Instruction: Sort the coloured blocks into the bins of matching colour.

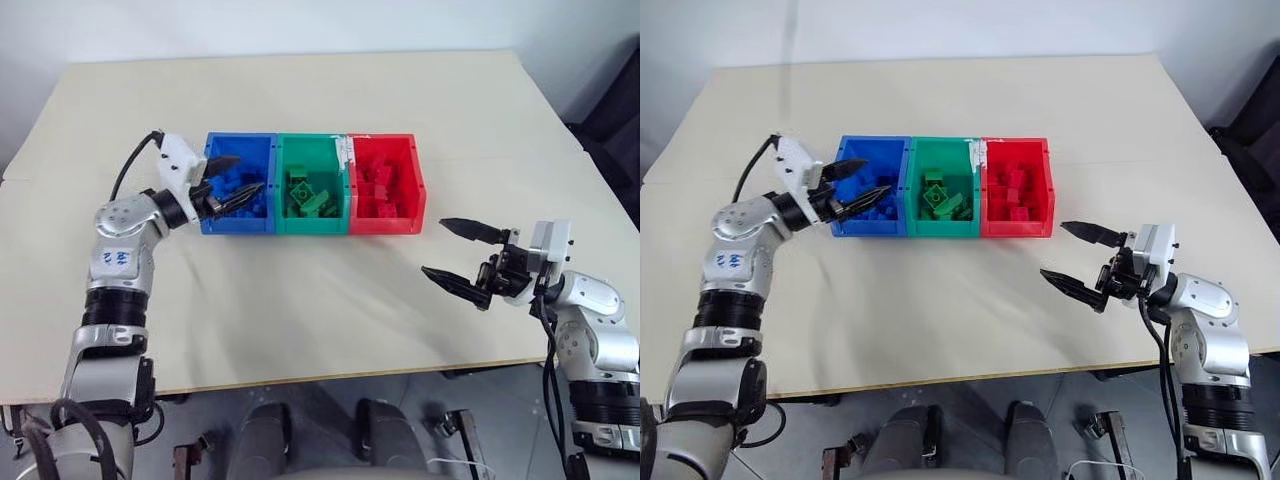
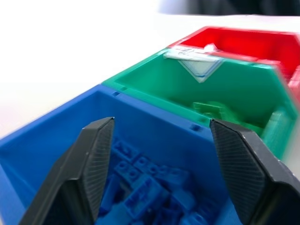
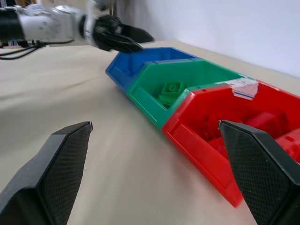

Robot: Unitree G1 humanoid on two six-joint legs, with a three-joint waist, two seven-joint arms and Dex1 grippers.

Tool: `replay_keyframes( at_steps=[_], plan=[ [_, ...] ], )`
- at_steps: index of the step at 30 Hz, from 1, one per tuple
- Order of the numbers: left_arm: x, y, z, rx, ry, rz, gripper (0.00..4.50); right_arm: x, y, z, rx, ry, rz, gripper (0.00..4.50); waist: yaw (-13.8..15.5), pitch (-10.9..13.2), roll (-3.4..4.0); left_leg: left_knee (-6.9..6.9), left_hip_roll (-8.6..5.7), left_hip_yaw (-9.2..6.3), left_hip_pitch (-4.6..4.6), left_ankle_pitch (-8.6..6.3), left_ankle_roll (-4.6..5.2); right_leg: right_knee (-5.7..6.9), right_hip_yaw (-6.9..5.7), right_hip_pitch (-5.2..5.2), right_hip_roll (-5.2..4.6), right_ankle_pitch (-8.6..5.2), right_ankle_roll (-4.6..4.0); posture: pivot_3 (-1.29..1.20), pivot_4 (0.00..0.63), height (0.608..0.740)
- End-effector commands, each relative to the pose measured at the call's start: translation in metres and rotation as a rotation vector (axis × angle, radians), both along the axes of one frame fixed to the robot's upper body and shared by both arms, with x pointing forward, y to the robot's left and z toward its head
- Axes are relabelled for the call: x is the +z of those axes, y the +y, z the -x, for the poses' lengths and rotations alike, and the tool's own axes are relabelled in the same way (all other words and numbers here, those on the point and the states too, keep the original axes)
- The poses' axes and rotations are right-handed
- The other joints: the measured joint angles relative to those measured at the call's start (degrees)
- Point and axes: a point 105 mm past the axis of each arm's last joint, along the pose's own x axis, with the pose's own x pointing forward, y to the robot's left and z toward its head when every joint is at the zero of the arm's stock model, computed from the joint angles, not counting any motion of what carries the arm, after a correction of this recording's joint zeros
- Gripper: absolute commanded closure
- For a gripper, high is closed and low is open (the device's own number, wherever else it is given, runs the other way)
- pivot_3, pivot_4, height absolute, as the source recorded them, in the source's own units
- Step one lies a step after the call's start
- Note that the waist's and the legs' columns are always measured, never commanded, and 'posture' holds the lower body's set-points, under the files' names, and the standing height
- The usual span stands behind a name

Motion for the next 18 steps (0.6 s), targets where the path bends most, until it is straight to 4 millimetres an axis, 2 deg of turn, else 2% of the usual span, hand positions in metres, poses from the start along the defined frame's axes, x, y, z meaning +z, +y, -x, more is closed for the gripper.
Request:
replay_keyframes(
  at_steps=[1,5,9,13,18],
  plan=[
    [0.003,0.021,0.039,-0.052,-0.041,-0.093,1.21,0.006,-0.004,0.0,0.024,-0.037,0.028,0.0,-0.4,0.01,0.01,-0.03,0.01,0.01,0.01,0.0,0.0,0.0,0.0,-0.01,0.0,0.0,0.0,0.0,0.15,0.74],
    [-0.026,0.051,0.08,-0.015,0.084,-0.183,1.21,0.003,-0.007,-0.003,0.053,-0.026,0.069,0.0,-0.86,0.01,0.02,-0.03,0.04,0.02,0.01,-0.02,0.02,-0.02,0.02,-0.01,-0.01,0.0,-0.01,0.0,0.15,0.74],
    [-0.044,0.071,0.107,0.089,0.133,-0.188,1.21,-0.003,-0.01,-0.007,0.066,-0.011,0.097,0.0,-0.45,0.01,0.01,-0.02,0.06,-0.03,0.02,-0.05,0.03,-0.02,0.02,0.01,-0.03,-0.01,-0.02,0.0,0.15,0.74],
    [-0.054,0.072,0.121,0.135,0.147,-0.179,1.21,-0.007,-0.013,-0.01,0.069,0.001,0.109,0.0,0.06,0.01,0.02,-0.01,0.08,-0.02,0.02,-0.07,0.03,-0.03,0.02,0.01,-0.04,-0.01,-0.02,0.0,0.15,0.74],
    [-0.06,0.068,0.124,0.18,0.138,-0.158,1.21,-0.008,-0.015,-0.011,0.057,0.002,0.107,0.0,0.3,0.01,0.01,0.0,0.09,-0.01,0.02,-0.07,0.03,-0.02,0.02,0.01,-0.04,-0.01,-0.03,0.0,0.15,0.74]
  ],
)
